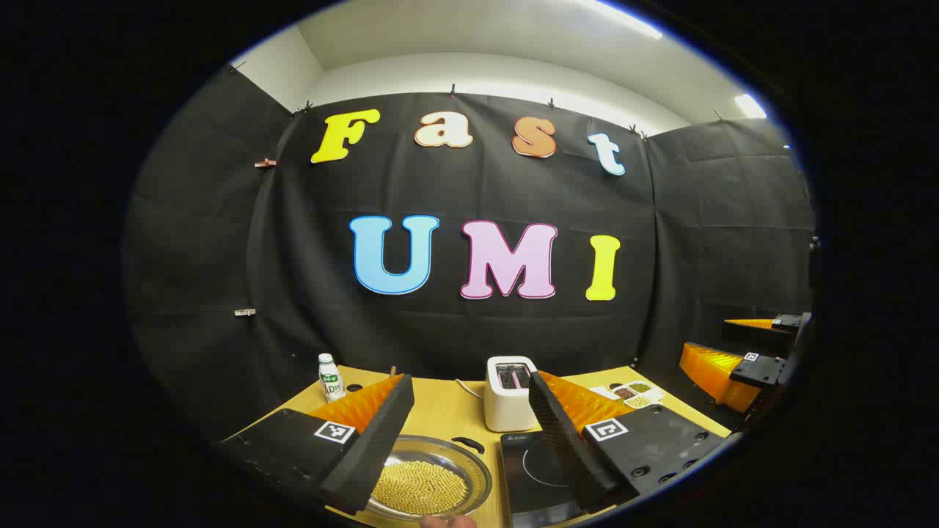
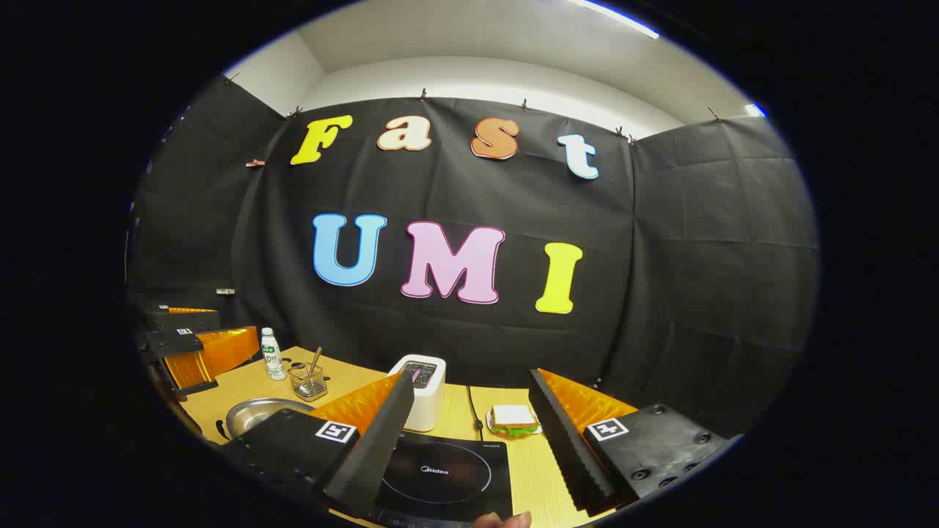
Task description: First push the handle of the pot to place it horizontally, then grasp the pot with both hands and set it on the induction cooktop.
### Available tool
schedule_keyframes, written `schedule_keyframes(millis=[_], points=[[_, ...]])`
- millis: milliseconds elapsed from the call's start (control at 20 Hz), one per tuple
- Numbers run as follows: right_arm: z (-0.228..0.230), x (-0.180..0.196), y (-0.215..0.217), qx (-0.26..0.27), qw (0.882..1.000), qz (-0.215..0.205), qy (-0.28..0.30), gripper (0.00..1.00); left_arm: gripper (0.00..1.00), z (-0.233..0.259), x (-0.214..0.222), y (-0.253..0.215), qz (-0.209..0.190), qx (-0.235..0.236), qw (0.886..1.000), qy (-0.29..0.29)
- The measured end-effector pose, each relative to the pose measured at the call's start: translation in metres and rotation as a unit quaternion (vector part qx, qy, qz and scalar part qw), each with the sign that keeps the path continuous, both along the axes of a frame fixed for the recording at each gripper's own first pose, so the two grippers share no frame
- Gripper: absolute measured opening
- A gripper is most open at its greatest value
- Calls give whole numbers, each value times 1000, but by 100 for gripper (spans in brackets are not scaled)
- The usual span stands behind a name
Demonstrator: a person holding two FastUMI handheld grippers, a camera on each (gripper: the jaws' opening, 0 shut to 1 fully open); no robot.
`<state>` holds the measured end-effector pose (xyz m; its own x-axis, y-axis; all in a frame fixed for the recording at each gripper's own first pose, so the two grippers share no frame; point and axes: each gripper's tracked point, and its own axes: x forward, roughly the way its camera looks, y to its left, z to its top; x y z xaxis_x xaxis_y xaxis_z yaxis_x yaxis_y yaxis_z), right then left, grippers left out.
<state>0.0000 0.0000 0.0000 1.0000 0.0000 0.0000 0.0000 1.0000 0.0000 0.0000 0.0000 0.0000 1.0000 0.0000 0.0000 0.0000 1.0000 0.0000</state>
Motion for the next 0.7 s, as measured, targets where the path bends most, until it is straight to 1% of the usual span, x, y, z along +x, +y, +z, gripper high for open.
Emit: schedule_keyframes(millis=[200,500,700], points=[[5,-1,-6,25,1000,-11,-8,98,98,13,9,3,0,20,1000,-12],[12,-10,-26,23,999,-34,-18,98,98,16,5,1,-8,19,1000,-19],[13,-16,-24,24,999,-34,-20,98,98,16,0,2,-7,20,1000,-21]])
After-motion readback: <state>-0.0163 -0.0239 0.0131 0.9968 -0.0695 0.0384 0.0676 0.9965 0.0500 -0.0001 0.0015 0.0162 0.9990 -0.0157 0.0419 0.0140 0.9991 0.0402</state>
